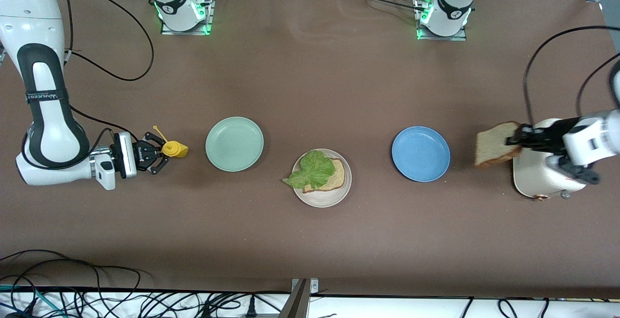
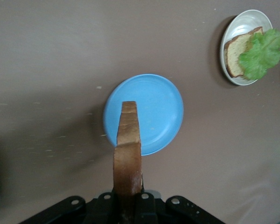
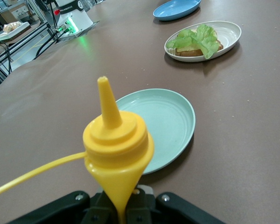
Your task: Make sandwich on beige plate with both arms
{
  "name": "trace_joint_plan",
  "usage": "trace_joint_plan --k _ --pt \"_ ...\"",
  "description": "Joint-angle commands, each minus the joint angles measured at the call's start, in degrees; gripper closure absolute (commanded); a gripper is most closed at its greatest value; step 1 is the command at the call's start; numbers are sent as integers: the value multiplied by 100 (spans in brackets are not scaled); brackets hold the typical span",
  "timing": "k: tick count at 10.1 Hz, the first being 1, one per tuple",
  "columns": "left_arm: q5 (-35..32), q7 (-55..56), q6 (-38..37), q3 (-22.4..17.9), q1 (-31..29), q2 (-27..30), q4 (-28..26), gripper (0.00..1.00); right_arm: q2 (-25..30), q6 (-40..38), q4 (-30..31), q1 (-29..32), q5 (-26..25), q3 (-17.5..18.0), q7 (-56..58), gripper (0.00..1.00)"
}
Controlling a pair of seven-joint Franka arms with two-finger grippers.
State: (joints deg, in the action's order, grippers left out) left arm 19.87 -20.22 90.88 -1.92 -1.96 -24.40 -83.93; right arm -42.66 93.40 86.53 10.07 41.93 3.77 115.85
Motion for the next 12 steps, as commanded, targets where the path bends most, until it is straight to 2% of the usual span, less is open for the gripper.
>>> trace_joint_plan --k 1,3,5,7,8,9,10,12 --pt "576 1017 -141 -80 738 -450 263 100 -32 -32 4 101 140 80 331 100" --pt "1584 1291 -105 -80 1004 -801 438 100 -128 -85 39 162 148 80 963 100" --pt "2963 1451 -114 -72 1066 -1144 474 100 -356 -129 57 293 385 80 1535 100" --pt "3531 1468 156 -80 1477 -1391 579 100 -515 -330 57 408 683 89 1607 100" --pt "3837 1468 541 -80 1671 -1505 597 100 -524 -366 57 426 693 89 1572 88" --pt "4179 1459 884 -80 1890 -1645 597 100 -524 -418 57 435 693 89 1494 20" --pt "4409 1451 1236 -80 2058 -1786 597 100 -498 -454 31 452 693 80 1467 0" --pt "4455 1459 1729 -81 2331 -1875 597 100 -497 -489 13 540 536 45 1449 0"
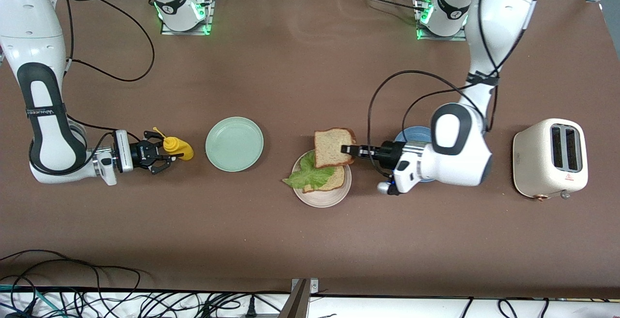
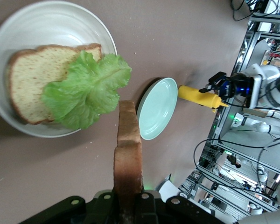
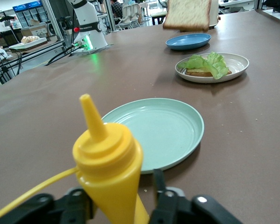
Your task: Make sandwich on beige plate with both arms
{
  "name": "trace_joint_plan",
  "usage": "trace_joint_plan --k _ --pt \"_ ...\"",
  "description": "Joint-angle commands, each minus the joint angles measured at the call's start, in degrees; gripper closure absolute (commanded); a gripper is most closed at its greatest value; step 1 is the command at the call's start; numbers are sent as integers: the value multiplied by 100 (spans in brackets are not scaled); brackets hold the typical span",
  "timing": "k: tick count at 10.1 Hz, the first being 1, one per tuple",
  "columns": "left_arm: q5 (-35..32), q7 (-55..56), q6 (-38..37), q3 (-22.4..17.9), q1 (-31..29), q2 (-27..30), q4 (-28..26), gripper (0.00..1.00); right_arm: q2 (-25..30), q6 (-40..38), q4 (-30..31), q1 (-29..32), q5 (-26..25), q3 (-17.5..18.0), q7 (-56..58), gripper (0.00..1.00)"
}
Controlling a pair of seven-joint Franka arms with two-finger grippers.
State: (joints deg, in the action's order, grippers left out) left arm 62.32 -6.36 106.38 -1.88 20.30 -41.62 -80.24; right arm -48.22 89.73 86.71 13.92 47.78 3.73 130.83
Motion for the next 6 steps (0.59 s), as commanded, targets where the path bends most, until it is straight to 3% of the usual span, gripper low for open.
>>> trace_joint_plan --k 1,4,6 --pt "210 65 364 -84 219 -223 220 100 58 -114 -22 268 -380 14 -58 0" --pt "227 73 1198 -76 535 -469 237 100 76 -114 -328 506 -1216 5 -162 0" --pt "228 73 1342 -84 589 -496 229 100 163 -123 -558 506 -1630 -74 -897 0"
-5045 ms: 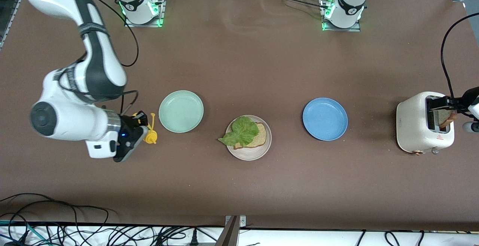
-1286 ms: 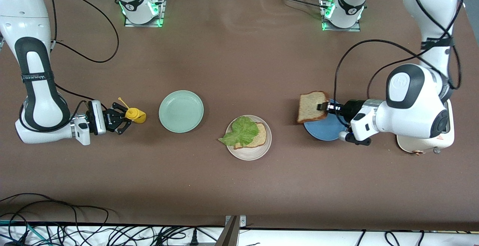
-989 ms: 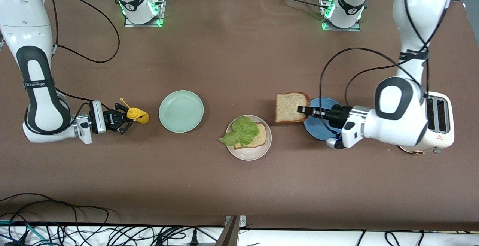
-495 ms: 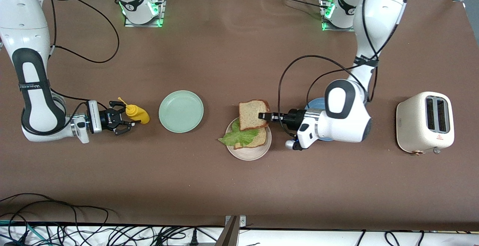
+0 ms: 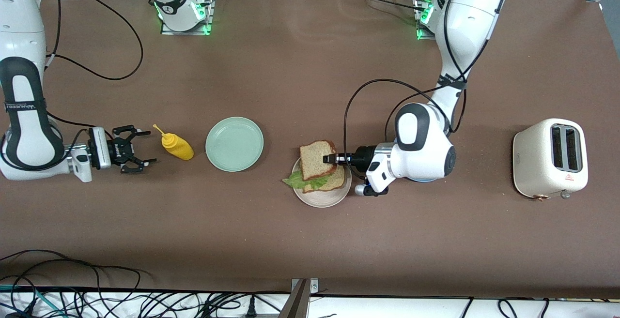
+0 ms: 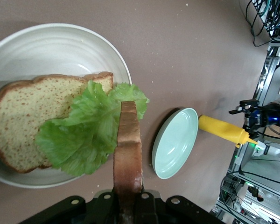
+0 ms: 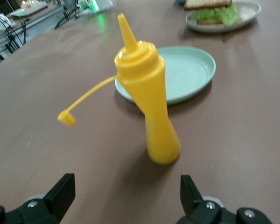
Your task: Make sandwich on beige plate with both arms
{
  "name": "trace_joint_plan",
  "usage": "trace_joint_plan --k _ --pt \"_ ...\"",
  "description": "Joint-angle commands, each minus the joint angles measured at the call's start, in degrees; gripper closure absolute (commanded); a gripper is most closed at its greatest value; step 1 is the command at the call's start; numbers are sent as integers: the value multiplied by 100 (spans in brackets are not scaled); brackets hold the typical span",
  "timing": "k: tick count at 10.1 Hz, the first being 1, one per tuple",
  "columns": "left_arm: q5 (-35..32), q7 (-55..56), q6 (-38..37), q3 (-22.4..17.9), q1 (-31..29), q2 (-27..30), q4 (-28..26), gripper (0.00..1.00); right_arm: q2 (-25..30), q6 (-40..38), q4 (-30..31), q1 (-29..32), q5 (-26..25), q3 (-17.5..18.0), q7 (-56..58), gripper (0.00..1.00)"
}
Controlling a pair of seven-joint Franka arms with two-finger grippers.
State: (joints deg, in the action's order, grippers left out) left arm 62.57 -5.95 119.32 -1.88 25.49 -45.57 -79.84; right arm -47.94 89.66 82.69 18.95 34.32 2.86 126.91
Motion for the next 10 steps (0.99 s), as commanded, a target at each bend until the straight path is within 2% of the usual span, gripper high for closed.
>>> trace_joint_plan --k 1,2,3,4,5,8,10 --pt "203 33 56 -84 70 -145 197 100 179 -124 -296 3 -399 13 -935 0" --pt "220 24 57 -84 61 -154 189 100 310 -176 -445 3 -583 13 -1427 0" --pt "238 -2 57 -84 52 -163 188 81 407 -324 -499 -5 -750 13 -1945 0" --pt "229 -89 57 -93 35 -189 188 25 521 -456 -665 -5 -900 21 -2429 0" --pt "221 -82 65 -110 17 -224 188 0 601 -580 -823 -23 -1127 30 -2860 0" --pt "168 -90 83 -137 -27 -259 171 0 689 -1001 -1298 -102 -1463 74 -4117 0" --pt "168 -90 135 -146 -97 -312 171 0 1074 -1152 -1396 -294 -1945 83 -5048 0"
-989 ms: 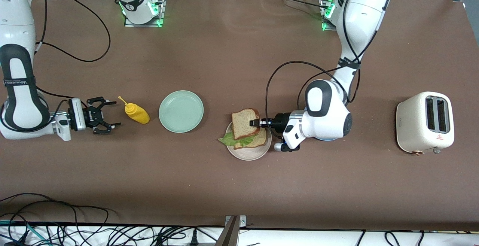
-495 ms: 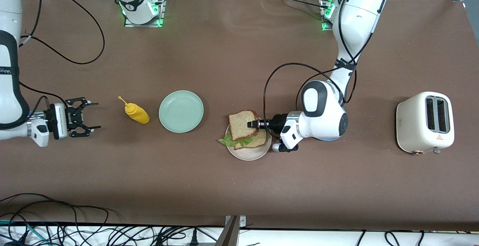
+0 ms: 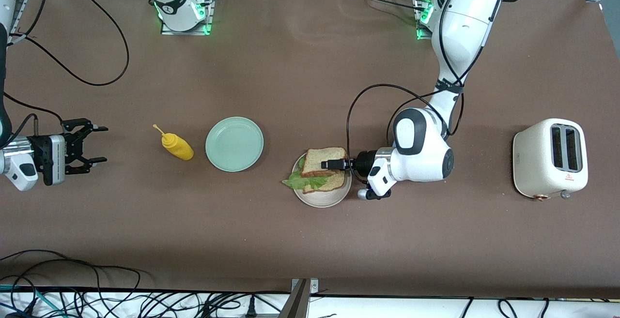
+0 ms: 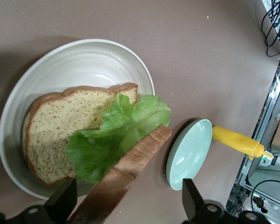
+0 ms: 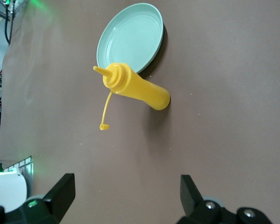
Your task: Make sandwich on beige plate with both arms
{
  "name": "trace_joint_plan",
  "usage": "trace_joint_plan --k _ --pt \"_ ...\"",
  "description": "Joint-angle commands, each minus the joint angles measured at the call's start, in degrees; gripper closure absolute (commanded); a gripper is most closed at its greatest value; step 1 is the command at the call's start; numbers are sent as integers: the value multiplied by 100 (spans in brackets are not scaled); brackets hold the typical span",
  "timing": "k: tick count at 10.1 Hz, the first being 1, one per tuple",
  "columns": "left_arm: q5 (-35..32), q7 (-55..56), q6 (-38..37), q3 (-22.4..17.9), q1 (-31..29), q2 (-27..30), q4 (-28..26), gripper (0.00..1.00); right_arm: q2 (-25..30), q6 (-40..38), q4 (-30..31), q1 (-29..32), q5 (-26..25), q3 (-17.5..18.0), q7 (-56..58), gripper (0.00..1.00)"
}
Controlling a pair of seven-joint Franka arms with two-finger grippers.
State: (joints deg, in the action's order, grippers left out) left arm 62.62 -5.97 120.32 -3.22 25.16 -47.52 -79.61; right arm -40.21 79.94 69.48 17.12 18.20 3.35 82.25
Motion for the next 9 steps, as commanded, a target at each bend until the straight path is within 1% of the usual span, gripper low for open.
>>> trace_joint_plan --k 1,3,4,5,6,9 --pt "188 -80 166 -12 -73 -117 156 0 477 -190 -75 -251 -535 34 -1118 0" --pt "224 7 569 -3 -64 -152 156 0 838 -190 -75 -664 -1062 26 -1999 0" --pt "233 25 754 -3 -64 -153 156 0 961 -190 -58 -753 -1247 26 -2316 0" --pt "233 34 782 -3 -64 -153 156 0 1145 -146 56 -928 -1423 17 -2685 0" --pt "224 43 791 -3 -73 -153 165 0 1330 -128 231 -938 -1608 52 -3332 0" --pt "215 43 791 -65 -116 -135 173 0 2129 511 1257 -1113 -1662 87 -4800 0"
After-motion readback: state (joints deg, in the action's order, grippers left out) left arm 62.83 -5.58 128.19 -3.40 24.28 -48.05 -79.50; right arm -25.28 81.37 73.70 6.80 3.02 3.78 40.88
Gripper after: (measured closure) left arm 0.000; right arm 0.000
